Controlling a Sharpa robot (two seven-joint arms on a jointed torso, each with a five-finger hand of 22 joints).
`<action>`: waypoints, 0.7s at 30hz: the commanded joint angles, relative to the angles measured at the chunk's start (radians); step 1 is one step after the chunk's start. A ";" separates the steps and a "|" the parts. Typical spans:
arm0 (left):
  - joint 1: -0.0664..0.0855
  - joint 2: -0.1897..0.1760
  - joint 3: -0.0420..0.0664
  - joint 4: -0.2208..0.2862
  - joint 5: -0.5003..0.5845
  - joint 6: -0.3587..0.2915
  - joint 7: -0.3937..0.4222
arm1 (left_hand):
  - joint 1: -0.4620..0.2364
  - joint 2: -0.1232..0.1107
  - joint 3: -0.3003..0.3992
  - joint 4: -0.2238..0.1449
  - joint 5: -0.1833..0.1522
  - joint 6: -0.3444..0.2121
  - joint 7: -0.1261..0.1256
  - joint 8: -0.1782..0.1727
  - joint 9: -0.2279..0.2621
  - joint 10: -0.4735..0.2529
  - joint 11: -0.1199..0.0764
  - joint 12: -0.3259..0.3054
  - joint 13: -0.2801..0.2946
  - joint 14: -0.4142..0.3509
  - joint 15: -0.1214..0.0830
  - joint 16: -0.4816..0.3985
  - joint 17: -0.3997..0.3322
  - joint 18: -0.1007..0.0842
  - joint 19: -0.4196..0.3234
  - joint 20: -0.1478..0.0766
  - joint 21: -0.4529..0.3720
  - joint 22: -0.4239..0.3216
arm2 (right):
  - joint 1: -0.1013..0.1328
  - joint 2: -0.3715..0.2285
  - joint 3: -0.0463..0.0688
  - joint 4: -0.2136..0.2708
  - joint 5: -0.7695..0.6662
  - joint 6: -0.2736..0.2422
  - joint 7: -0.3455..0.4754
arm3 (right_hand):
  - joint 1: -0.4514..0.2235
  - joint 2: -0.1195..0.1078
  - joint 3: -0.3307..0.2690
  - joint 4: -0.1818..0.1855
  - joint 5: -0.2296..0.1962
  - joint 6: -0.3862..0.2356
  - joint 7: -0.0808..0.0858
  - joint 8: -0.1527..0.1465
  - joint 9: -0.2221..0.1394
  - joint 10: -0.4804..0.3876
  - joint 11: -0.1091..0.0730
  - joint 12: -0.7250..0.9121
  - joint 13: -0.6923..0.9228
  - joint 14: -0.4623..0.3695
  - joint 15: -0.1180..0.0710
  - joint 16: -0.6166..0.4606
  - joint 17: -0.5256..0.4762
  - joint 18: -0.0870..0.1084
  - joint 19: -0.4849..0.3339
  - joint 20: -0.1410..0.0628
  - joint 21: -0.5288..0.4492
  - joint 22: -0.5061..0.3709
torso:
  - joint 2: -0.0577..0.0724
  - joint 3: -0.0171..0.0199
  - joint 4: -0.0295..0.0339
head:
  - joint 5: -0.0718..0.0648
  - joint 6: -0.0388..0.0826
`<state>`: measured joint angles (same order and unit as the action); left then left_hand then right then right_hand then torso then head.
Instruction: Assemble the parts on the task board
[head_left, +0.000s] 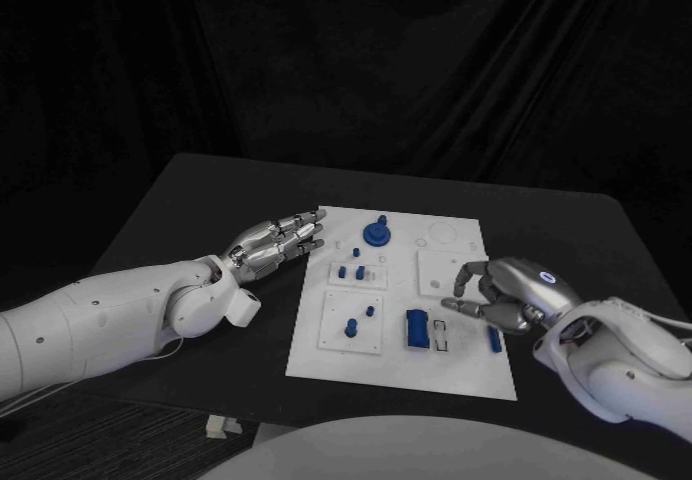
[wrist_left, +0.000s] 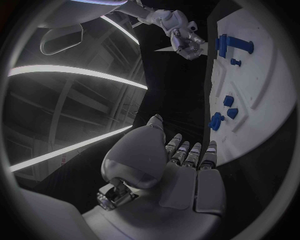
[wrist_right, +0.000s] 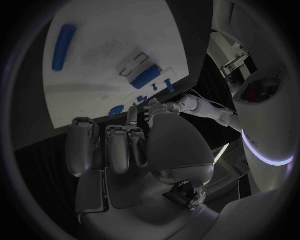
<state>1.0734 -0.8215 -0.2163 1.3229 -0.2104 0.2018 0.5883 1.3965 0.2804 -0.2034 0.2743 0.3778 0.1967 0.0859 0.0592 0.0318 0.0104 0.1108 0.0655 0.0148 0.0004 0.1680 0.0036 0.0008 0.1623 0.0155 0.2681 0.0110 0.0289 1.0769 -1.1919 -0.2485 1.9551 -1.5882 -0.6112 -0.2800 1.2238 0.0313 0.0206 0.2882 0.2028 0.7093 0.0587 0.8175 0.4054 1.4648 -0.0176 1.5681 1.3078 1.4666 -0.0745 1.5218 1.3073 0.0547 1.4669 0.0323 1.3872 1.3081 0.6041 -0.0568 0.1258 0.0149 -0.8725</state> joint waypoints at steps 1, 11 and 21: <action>-0.001 -0.006 0.001 0.016 0.006 -0.029 0.044 | 0.013 -0.003 0.001 -0.005 0.011 0.014 0.001 0.008 0.002 0.012 0.002 0.012 0.002 0.000 -0.005 -0.004 -0.001 0.011 0.004 -0.003 0.006 0.002 | 0.058 -0.026 0.001 0.017 0.194 0.115 -0.088 | -0.005 0.002 -0.002 -0.005 0.037 0.126 -0.001 -0.165 -0.078 0.106 -0.004 0.003 0.263 0.082 -0.007 0.000 0.152 -0.012 0.029 -0.005 0.007 0.207 | 0.000 0.0005 0.0023 | -0.013 0.000; -0.001 -0.019 0.001 0.054 0.006 -0.082 0.086 | 0.026 -0.017 -0.010 -0.004 0.034 0.048 0.005 0.019 0.004 0.028 0.008 0.034 0.006 0.000 -0.027 -0.004 -0.001 0.018 0.007 -0.013 0.009 0.004 | 0.210 -0.055 0.000 -0.038 0.366 0.469 -0.294 | 0.001 -0.027 0.008 -0.021 0.126 0.278 0.002 -0.410 -0.141 0.106 0.004 0.003 0.263 0.074 -0.001 -0.021 0.108 -0.017 0.039 0.005 0.028 0.213 | 0.003 0.0018 0.0063 | -0.050 0.000; -0.001 -0.018 0.001 0.060 0.006 -0.091 0.100 | 0.031 -0.016 -0.011 -0.001 0.041 0.054 0.009 0.021 0.005 0.031 0.009 0.037 0.007 0.000 -0.036 -0.004 -0.001 0.019 0.006 -0.019 0.008 0.002 | 0.220 -0.022 0.000 -0.060 0.269 0.600 -0.398 | -0.029 -0.027 -0.010 -0.025 0.078 0.281 -0.014 -0.362 -0.039 0.106 -0.008 0.003 0.263 0.075 -0.024 -0.023 0.101 -0.021 0.049 -0.016 0.050 0.219 | 0.005 0.0019 0.0062 | -0.085 0.000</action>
<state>1.0734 -0.8419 -0.2164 1.3811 -0.2104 0.1268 0.6518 1.4172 0.2675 -0.2107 0.2731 0.4155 0.2436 0.0927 0.0746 0.0354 0.0373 0.1197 0.0997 0.0204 0.0002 0.1425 0.0036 0.0013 0.1623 0.0188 0.2569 0.0148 0.0331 1.2956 -1.2150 -0.2486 1.8960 -1.2892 -0.0975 -0.5963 1.1944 0.0053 0.0089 0.2685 0.2856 0.9951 0.0482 0.4531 0.3642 1.4687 -0.0181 1.5681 1.3078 1.4670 -0.0930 1.5031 1.3073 0.0533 1.4672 0.0246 1.4332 1.3081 0.6103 -0.0549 0.1298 -0.0592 -0.8725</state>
